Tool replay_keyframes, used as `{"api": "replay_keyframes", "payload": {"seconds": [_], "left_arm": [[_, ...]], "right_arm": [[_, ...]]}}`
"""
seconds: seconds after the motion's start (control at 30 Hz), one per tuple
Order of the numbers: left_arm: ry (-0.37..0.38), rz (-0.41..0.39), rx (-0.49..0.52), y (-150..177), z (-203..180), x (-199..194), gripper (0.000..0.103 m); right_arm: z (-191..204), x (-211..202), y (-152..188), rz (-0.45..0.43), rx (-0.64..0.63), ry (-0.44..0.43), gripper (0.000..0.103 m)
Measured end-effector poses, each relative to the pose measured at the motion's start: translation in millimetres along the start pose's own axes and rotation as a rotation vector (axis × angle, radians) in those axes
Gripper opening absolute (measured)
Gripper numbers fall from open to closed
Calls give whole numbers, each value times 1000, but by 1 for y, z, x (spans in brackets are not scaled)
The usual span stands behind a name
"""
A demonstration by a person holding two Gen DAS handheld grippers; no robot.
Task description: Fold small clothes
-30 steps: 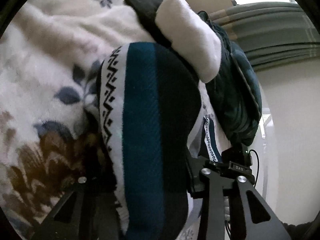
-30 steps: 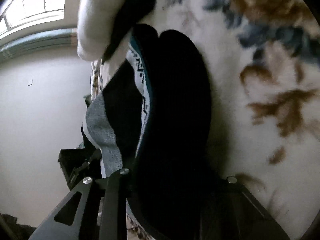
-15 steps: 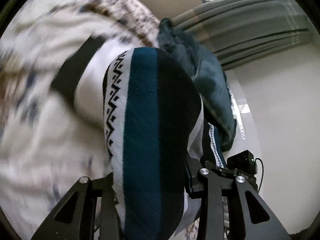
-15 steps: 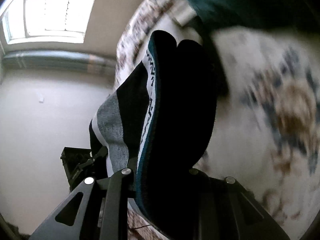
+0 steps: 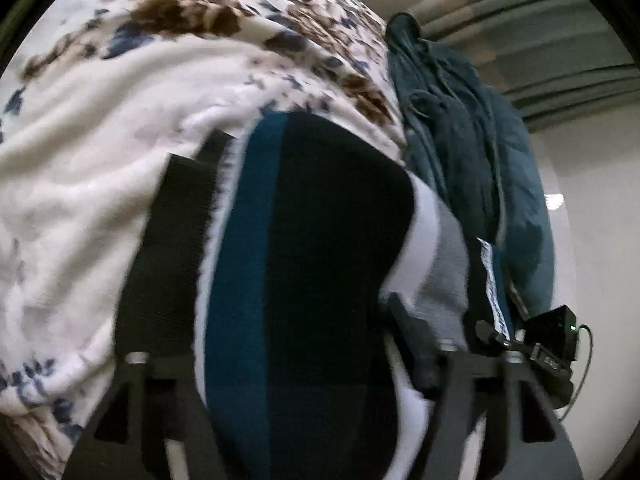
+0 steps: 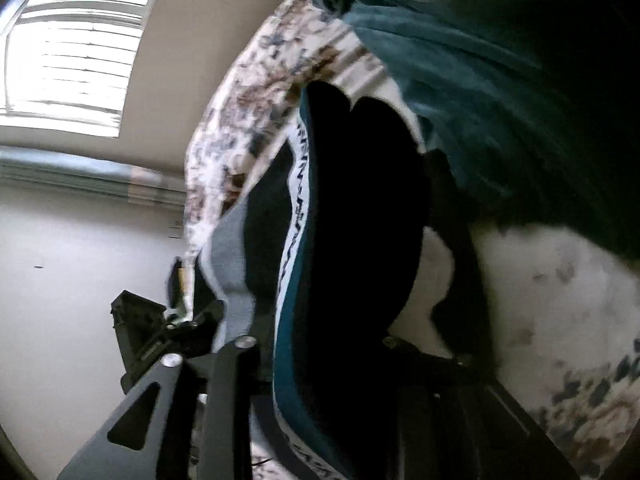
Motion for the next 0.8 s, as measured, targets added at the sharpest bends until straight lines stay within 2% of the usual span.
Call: {"api": "replay_keyframes", "payload": {"seconds": [0.03,0.07,0.13,0.17,0.2,0.3,0.37,0.53,0.57,0.6,0.67,0.8], "left_arm": [[-2,-11,6,1,0,-5,68],[-9,-30,17,3,-2,-14,68],[-55,-82,56,10,-5,-30,68],[-71,-110,84,16,-7,-40,70],[-92,-143,112,25,-10,-49,74],[-194,-242,182,50,-10,-66,87],[-249,-277,203,67,-6,-65,88],[-429,-319,211,99,2,-52,88],[-459,-334,217,105,1,-53,88],[-481,-348,225,111,-1,-56,88],[-492,-372,244,123,-8,-64,88],[-545,-422,279,144,-24,-83,88]], "right_arm": [[-5,-11,-1,8,-5,21,47],[-4,-15,0,12,-42,85,52],[-7,-25,2,11,-102,169,57],[-7,-32,6,12,-124,224,57],[-8,-30,4,8,-134,244,57],[8,-53,27,-25,-205,258,57],[13,-54,42,-5,-260,311,59],[5,-44,73,74,-315,534,59],[5,-45,75,69,-325,569,65],[9,-50,76,56,-340,610,83],[23,-64,81,12,-392,701,103],[50,-91,90,-39,-461,826,103]]}}
Point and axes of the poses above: each gripper's, at about its wrist camera, not at the fingertips, and x roughly the way its jaws point, z to its left, y to its underside, the point moved 5 cm from there along x, roughly the way its jaws point, and after that the axes turned 15 degrees about -x, right-handed, at the moved point
